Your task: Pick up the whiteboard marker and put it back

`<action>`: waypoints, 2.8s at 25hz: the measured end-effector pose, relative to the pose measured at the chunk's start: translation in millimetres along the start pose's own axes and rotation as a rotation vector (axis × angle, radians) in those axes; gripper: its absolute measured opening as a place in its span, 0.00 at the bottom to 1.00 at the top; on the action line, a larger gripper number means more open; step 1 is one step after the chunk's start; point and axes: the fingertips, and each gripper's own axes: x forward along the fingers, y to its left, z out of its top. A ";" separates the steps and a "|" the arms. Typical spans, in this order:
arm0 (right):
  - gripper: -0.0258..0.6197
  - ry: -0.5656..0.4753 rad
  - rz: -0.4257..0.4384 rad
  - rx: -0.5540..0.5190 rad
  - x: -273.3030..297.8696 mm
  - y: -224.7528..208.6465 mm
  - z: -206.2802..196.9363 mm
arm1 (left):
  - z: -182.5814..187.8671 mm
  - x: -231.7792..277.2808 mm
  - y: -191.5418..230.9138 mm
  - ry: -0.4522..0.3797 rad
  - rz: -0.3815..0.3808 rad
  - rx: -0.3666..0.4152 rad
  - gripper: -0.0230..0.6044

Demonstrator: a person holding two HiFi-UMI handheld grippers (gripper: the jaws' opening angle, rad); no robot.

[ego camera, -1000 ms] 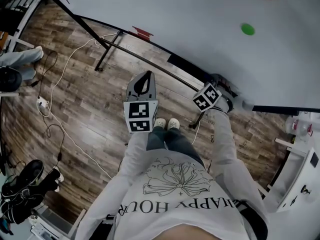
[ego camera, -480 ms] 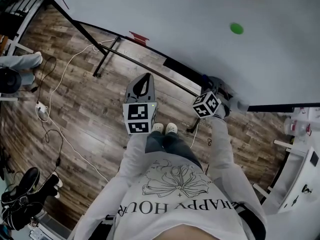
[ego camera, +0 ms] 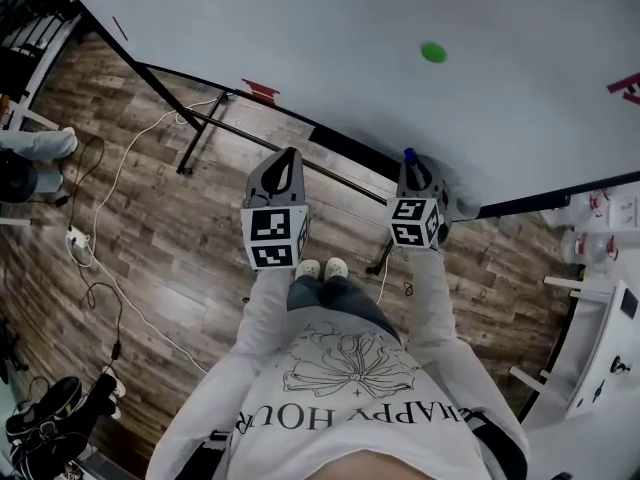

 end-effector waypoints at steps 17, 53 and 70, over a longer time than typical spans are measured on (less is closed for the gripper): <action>0.14 -0.381 -0.157 0.506 -85.1 -65.6 51.9 | 49.5 8.2 -45.8 -0.105 -0.111 0.034 0.05; 0.14 -0.489 -0.449 0.630 -194.5 -189.5 -6.5 | 81.4 31.4 -201.2 -0.156 -0.399 0.123 0.05; 0.14 -0.436 -0.406 0.681 -159.5 -190.7 -46.6 | 54.4 56.7 -224.6 -0.092 -0.422 0.134 0.05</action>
